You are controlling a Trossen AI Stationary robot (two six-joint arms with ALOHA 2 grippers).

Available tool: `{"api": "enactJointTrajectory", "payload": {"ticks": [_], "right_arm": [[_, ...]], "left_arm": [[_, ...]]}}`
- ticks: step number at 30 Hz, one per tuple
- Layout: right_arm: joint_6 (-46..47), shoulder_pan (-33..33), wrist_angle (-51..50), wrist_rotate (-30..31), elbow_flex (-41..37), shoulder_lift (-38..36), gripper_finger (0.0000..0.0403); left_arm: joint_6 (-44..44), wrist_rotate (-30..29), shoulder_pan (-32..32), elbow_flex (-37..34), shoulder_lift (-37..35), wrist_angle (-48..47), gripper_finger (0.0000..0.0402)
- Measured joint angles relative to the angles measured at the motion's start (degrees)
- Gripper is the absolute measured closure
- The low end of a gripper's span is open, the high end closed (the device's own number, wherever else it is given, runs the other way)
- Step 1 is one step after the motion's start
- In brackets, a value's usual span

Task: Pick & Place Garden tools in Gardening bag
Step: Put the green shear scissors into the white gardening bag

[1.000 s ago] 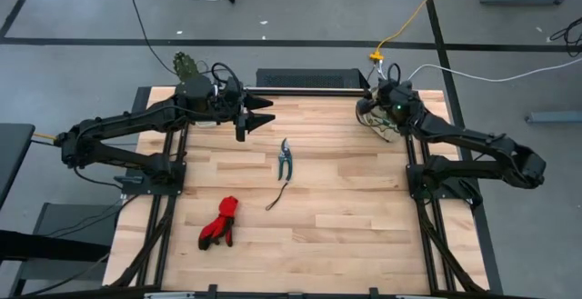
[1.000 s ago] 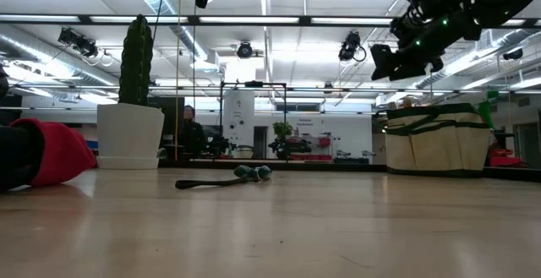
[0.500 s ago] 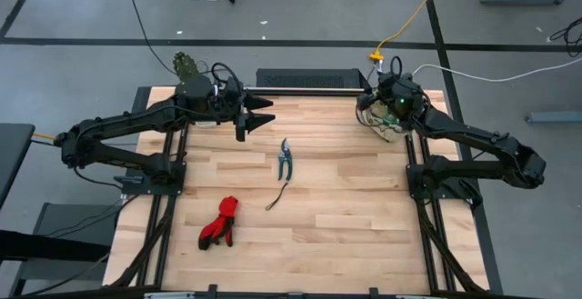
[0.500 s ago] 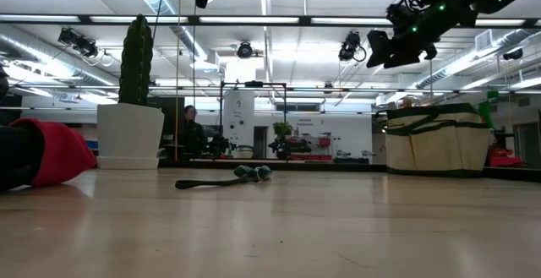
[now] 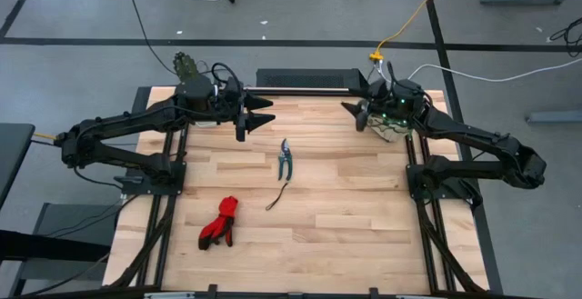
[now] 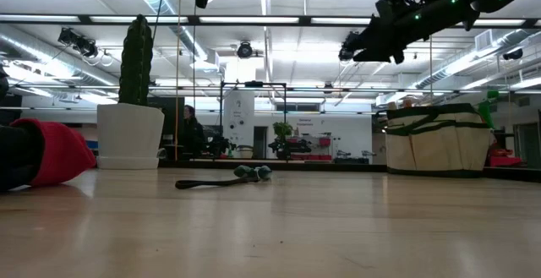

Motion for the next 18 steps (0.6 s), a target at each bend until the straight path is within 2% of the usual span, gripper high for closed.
{"api": "enactJointTrajectory", "payload": {"ticks": [3, 9, 18], "right_arm": [[0.1, 0.5, 0.2, -3.5, 0.0, 0.0, 0.0126], [-0.1, 2.7, 0.8, -3.2, 0.0, 0.0, 0.0127], [1.7, 9.3, 7.0, -3.2, 0.0, 0.0, 0.0127]], "left_arm": [[0.0, 0.0, 0.0, 0.0, 0.0, 0.0, 0.0131], [0.0, 0.0, 0.0, 0.0, 0.0, 0.0, 0.0131], [0.0, 0.0, 0.0, 0.0, 0.0, 0.0, 0.0131]]}}
